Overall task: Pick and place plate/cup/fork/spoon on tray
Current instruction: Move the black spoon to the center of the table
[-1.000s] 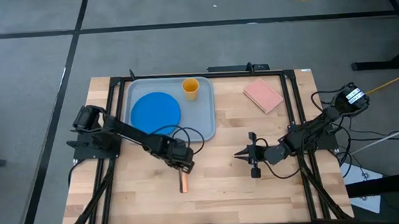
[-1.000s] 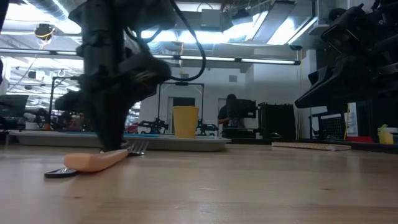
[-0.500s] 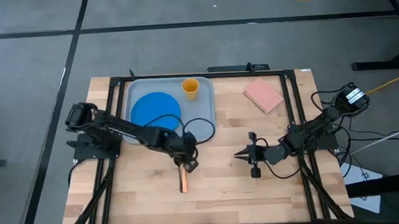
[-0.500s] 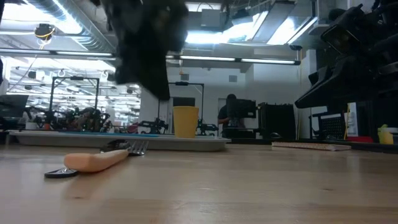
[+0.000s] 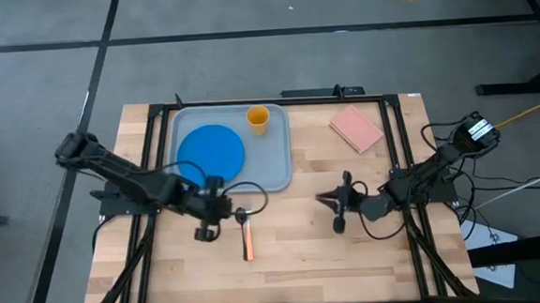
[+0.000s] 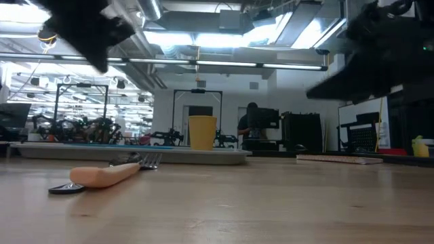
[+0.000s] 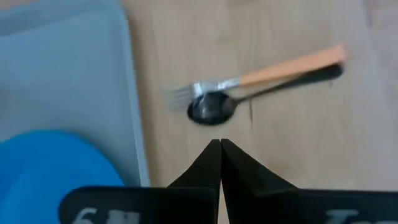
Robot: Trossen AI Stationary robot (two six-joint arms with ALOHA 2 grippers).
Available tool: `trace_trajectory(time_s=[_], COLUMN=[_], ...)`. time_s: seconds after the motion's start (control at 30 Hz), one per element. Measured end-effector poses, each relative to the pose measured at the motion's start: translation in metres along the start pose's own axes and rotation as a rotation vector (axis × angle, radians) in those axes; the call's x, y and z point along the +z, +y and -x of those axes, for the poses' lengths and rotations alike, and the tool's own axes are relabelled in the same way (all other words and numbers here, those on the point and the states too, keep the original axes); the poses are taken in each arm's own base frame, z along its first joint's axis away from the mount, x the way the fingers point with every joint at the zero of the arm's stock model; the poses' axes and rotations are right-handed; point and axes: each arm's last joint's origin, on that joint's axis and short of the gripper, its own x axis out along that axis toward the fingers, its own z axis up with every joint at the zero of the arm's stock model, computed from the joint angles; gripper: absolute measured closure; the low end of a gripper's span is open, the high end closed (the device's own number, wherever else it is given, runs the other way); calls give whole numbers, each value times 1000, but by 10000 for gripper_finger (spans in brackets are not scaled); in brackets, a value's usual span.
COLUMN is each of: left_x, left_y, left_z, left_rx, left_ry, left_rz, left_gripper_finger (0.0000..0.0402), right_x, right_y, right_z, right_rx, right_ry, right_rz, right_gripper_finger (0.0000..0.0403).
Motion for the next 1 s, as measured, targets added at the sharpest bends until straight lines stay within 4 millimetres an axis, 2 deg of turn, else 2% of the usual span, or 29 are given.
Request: trace_trajectory(time_s=[0.1, 0.23, 0.4, 0.53, 0.63, 0.8, 1.0], left_x=[-36, -76, -96, -108, -120, -147, -163], left_y=[-2, -3, 0, 3, 4, 4, 5], left_z=[-5, -11, -2, 8, 7, -10, -22], left_rx=[7, -19, -63, -24, 16, 41, 17], left_ry=[-10, -91, -239, -331, -393, -484, -572], left_rz=[48, 153, 241, 226, 220, 241, 256], left_gripper_finger=[402, 402, 401, 401, 401, 401, 401], right_x=[13, 24, 38, 65, 93, 143, 180], right_y=[-7, -20, -35, -38, -33, -13, 19], right_z=[-3, -12, -25, -40, -51, -77, -126], right_rx=[-163, -292, -252, -181, -76, 62, 60], right_ry=[-131, -202, -244, -294, -352, -463, -465], right_rz=[-100, -114, -159, -150, -93, -37, 4], right_gripper_finger=[358, 358, 358, 358, 358, 358, 358])
